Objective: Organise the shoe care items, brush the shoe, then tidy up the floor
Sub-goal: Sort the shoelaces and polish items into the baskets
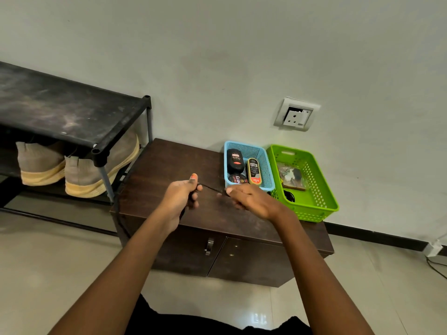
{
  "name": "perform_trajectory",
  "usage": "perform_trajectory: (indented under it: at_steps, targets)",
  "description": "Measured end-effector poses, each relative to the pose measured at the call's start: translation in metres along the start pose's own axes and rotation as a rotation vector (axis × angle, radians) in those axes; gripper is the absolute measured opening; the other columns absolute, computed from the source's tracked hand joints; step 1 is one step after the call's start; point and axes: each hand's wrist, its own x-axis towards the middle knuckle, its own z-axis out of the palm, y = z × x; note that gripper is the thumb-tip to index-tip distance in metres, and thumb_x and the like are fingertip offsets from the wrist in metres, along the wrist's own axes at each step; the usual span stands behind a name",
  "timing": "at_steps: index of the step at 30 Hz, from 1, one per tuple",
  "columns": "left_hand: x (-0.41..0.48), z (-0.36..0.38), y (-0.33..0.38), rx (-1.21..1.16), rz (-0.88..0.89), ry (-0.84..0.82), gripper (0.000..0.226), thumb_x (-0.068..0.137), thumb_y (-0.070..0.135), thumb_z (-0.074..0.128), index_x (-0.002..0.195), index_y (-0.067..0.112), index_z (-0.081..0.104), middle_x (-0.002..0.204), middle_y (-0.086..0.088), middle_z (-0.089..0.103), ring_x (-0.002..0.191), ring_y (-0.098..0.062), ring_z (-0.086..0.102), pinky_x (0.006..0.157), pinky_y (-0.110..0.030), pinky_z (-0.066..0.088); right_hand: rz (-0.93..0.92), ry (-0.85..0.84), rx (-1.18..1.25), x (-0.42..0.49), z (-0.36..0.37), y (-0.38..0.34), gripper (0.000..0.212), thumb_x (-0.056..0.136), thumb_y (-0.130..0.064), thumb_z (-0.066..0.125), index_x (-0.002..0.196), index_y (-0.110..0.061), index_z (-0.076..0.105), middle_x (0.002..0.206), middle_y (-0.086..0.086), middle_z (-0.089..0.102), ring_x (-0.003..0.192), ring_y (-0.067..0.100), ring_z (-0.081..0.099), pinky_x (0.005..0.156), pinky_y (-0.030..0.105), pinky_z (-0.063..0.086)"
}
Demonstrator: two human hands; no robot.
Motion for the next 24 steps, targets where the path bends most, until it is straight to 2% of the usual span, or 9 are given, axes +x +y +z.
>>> perform_trajectory:
  at_steps: [2, 5, 9, 13, 15, 17, 20, 22, 24]
  targets:
    - [0.002, 0.0, -0.001, 0.014, -0.028, 0.068, 0.039, 0.098, 0.037, 0.044, 0.07, 0.012, 0.054, 0.057, -0.001, 0.05, 0.055, -0.016, 0.05, 0.06, -0.028, 0.043, -0.002, -0.092, 0.028, -0.002, -0.004, -0.01, 0.047, 0.1, -0.043, 0.032, 0.077, -0.024, 0.069, 0.053, -0.011, 0.037, 0.047, 0.001, 0.034, 0.052, 0.014, 0.03]
    - [0.0, 0.002, -0.002, 0.244, 0.064, 0.107, 0.044, 0.098, 0.042, 0.04, 0.066, 0.013, 0.052, 0.063, -0.003, 0.057, 0.059, -0.015, 0.053, 0.064, -0.028, 0.041, -0.076, -0.122, 0.343, -0.003, -0.01, -0.02, 0.039, 0.102, -0.027, 0.035, 0.079, -0.011, 0.062, 0.045, -0.013, 0.032, 0.04, 0.003, 0.024, 0.043, 0.017, 0.02]
    - [-0.007, 0.003, -0.004, 0.367, 0.184, -0.246, 0.045, 0.096, 0.041, 0.039, 0.063, 0.012, 0.049, 0.063, -0.001, 0.057, 0.061, -0.01, 0.052, 0.066, -0.015, 0.043, -0.215, 0.086, 1.165, -0.003, -0.025, -0.028, 0.023, 0.092, -0.017, 0.04, 0.092, -0.003, 0.057, 0.044, -0.007, 0.034, 0.036, 0.002, 0.026, 0.037, 0.015, 0.024]
    - [-0.01, 0.002, -0.008, 0.526, 0.144, -0.565, 0.043, 0.1, 0.031, 0.037, 0.065, 0.013, 0.055, 0.069, -0.008, 0.055, 0.067, -0.016, 0.049, 0.069, -0.023, 0.041, -0.325, 0.458, 1.494, 0.008, -0.034, -0.018, 0.023, 0.09, -0.006, 0.039, 0.11, -0.004, 0.052, 0.069, 0.002, 0.064, 0.058, 0.009, 0.061, 0.056, 0.021, 0.052]
    - [-0.013, 0.002, -0.007, 0.61, 0.102, -0.678, 0.041, 0.1, 0.029, 0.036, 0.069, 0.015, 0.058, 0.068, -0.004, 0.056, 0.067, -0.011, 0.051, 0.072, -0.023, 0.04, -0.282, 0.637, 1.325, 0.012, -0.031, -0.008, 0.024, 0.098, -0.002, 0.034, 0.119, -0.005, 0.046, 0.094, 0.01, 0.067, 0.085, 0.017, 0.068, 0.079, 0.025, 0.057]
    - [-0.016, 0.003, -0.005, 0.539, 0.078, -0.752, 0.037, 0.1, 0.022, 0.037, 0.072, 0.012, 0.058, 0.064, 0.0, 0.057, 0.064, -0.009, 0.055, 0.068, -0.017, 0.043, -0.181, 0.773, 0.722, 0.013, -0.024, 0.006, 0.029, 0.101, -0.005, 0.034, 0.129, -0.007, 0.039, 0.106, 0.008, 0.064, 0.098, 0.019, 0.065, 0.089, 0.025, 0.052]
    - [-0.019, 0.007, 0.004, 0.284, 0.082, -0.644, 0.029, 0.099, 0.013, 0.038, 0.078, 0.008, 0.057, 0.062, 0.0, 0.055, 0.059, -0.01, 0.055, 0.06, -0.016, 0.046, -0.104, 0.49, -0.18, 0.01, -0.011, 0.024, 0.035, 0.097, -0.001, 0.036, 0.13, -0.012, 0.043, 0.095, 0.001, 0.065, 0.083, 0.013, 0.063, 0.078, 0.028, 0.05]
    - [-0.016, 0.006, 0.008, 0.084, 0.122, -0.435, 0.028, 0.099, 0.014, 0.039, 0.078, 0.007, 0.057, 0.063, -0.002, 0.053, 0.058, -0.013, 0.052, 0.057, -0.018, 0.047, -0.091, 0.217, -0.202, 0.004, -0.001, 0.022, 0.023, 0.1, -0.011, 0.037, 0.113, -0.014, 0.055, 0.072, -0.001, 0.062, 0.061, 0.001, 0.057, 0.066, 0.028, 0.046]
    - [-0.008, 0.0, 0.008, -0.01, 0.095, -0.175, 0.029, 0.098, 0.02, 0.043, 0.075, 0.01, 0.056, 0.062, -0.001, 0.051, 0.057, -0.012, 0.049, 0.052, -0.017, 0.047, -0.043, 0.08, -0.025, -0.001, 0.0, 0.011, 0.04, 0.103, -0.028, 0.032, 0.096, -0.004, 0.063, 0.051, -0.01, 0.055, 0.044, -0.001, 0.043, 0.055, 0.019, 0.038]
